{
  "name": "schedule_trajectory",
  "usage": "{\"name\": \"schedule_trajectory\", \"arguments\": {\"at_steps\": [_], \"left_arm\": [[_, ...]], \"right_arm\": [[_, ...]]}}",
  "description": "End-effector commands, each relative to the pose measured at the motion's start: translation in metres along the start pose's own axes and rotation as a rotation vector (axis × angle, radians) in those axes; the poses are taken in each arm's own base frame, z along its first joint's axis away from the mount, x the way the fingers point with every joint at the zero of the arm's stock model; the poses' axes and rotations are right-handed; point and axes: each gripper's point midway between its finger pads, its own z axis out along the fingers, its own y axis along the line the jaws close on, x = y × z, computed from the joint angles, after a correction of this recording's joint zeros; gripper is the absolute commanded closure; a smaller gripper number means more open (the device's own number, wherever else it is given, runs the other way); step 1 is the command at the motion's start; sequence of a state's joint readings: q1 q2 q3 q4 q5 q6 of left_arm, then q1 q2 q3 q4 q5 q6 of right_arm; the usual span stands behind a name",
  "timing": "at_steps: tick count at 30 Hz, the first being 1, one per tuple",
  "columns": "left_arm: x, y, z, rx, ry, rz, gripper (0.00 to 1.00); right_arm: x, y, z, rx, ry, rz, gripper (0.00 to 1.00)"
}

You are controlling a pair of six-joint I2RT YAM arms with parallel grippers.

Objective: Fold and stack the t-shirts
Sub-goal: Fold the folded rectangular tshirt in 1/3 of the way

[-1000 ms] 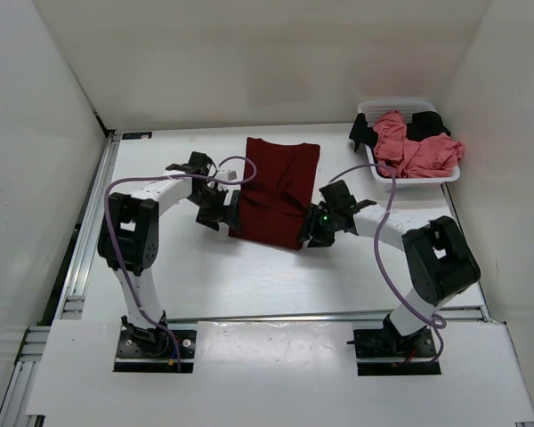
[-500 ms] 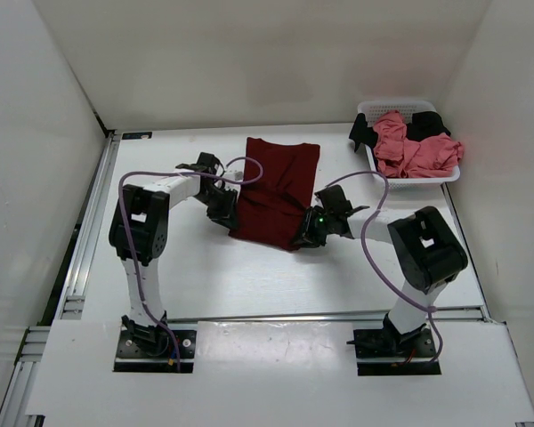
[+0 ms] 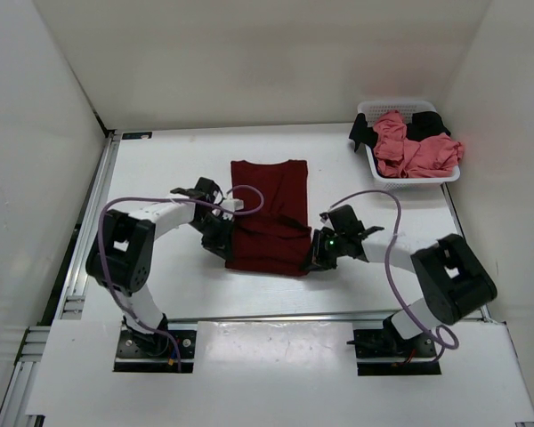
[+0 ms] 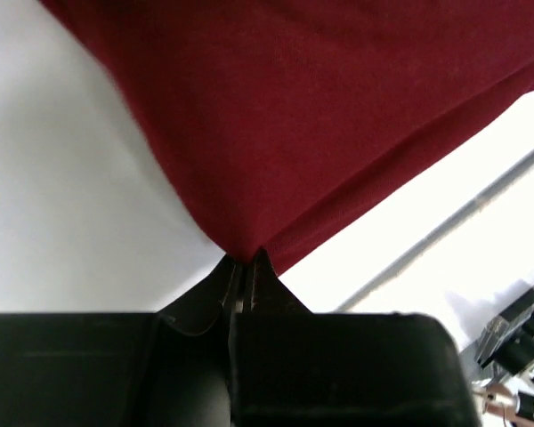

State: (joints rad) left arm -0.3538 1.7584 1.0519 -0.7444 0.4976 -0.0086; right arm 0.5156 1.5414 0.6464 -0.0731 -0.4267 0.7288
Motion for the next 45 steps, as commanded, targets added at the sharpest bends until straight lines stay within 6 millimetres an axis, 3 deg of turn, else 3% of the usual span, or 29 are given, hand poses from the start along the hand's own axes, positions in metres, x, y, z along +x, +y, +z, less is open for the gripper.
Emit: {"name": "schedule_trajectory", "arguments": {"at_steps": [1,3,5,7,10,12,16,18,21,24,26,33,39,45], "left_arm": [[0.014,0.0,-0.015,-0.046,-0.011,0.017,0.88],[0.029,-0.002,-0.014,-0.045,0.014,0.016,0.82],[0.042,-0.008,-0.011,-0.051,0.04,0.038,0.74],[0.041,-0.006,-0.018,-0.101,0.019,0.063,0.46],[0.035,-0.003,-0.034,-0.178,-0.029,0.095,0.27],[0.019,-0.004,-0.051,-0.236,-0.105,0.134,0.25],[-0.014,0.001,-0.077,-0.383,-0.246,0.192,0.25],[-0.034,0.006,-0.087,-0.444,-0.299,0.196,0.25],[-0.044,0.012,-0.079,-0.461,-0.273,0.187,0.25],[-0.05,-0.003,-0.07,-0.383,-0.267,0.206,0.25],[-0.055,-0.006,-0.062,-0.349,-0.254,0.208,0.25],[-0.061,-0.014,-0.045,-0.286,-0.226,0.218,0.25],[-0.054,-0.013,-0.031,-0.284,-0.181,0.222,0.25],[-0.047,-0.01,-0.028,-0.286,-0.162,0.215,0.25]], "right_arm": [[0.036,-0.015,-0.013,0.032,0.078,-0.005,0.96],[0.051,-0.023,-0.017,0.048,0.105,-0.007,0.95],[0.056,-0.025,-0.02,0.055,0.113,-0.01,0.71],[0.058,-0.028,-0.027,0.075,0.123,-0.039,0.5],[0.044,-0.021,-0.043,0.114,0.074,-0.126,0.46],[0.034,-0.016,-0.058,0.162,0.053,-0.165,0.46],[0.002,-0.015,-0.085,0.293,-0.067,-0.239,0.51],[-0.016,-0.017,-0.091,0.36,-0.136,-0.238,0.66],[-0.038,-0.015,-0.095,0.417,-0.196,-0.245,0.88],[-0.051,-0.006,-0.084,0.409,-0.221,-0.281,0.96],[-0.059,0.007,-0.073,0.363,-0.222,-0.298,0.98],[-0.06,0.022,-0.032,0.293,-0.165,-0.299,0.99],[-0.072,0.025,-0.015,0.289,-0.17,-0.28,0.99],[-0.082,0.022,-0.011,0.321,-0.189,-0.279,0.99]]}}
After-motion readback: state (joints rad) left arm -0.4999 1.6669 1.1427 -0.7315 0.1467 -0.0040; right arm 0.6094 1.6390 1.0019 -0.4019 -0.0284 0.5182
